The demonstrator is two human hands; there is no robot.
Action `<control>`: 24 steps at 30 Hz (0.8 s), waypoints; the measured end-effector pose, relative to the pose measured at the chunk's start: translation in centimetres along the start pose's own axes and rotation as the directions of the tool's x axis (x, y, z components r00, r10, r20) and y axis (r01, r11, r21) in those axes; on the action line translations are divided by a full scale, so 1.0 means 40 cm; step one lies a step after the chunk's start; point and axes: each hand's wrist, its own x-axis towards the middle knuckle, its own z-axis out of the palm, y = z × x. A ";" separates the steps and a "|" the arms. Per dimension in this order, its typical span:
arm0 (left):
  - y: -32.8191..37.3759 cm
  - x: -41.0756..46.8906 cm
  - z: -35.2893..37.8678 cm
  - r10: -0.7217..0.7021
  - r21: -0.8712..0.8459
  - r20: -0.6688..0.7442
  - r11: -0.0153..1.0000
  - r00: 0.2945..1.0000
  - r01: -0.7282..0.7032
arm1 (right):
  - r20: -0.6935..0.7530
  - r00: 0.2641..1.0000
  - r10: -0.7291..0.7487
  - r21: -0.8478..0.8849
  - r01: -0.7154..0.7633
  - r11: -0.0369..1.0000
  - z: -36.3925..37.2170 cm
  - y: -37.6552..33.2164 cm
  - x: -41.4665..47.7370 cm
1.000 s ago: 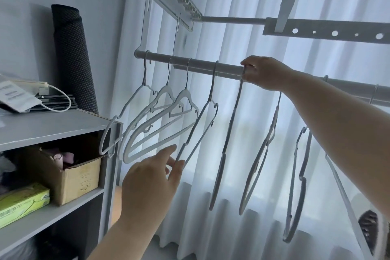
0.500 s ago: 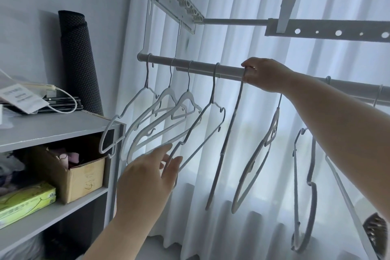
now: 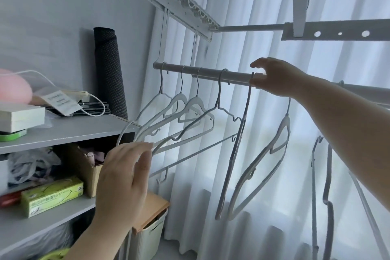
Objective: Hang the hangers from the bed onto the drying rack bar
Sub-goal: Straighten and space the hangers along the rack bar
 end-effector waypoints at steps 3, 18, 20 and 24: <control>-0.026 0.012 -0.022 -0.027 -0.018 -0.027 0.999 0.999 0.026 | 0.008 1.000 -0.020 -0.026 0.021 0.999 0.003 -0.002 -0.005; -0.220 0.151 0.009 -0.157 -0.198 0.042 0.967 0.987 0.163 | 0.012 1.000 -0.006 -0.096 0.007 0.995 0.070 -0.180 0.164; -0.238 0.156 0.015 -0.125 -0.233 0.080 0.962 0.989 0.140 | 0.025 1.000 0.016 -0.103 -0.014 0.995 0.098 -0.207 0.188; -0.263 0.166 0.033 -0.087 -0.290 0.165 0.948 0.982 0.133 | 0.049 0.996 0.079 -0.111 -0.073 0.991 0.136 -0.236 0.220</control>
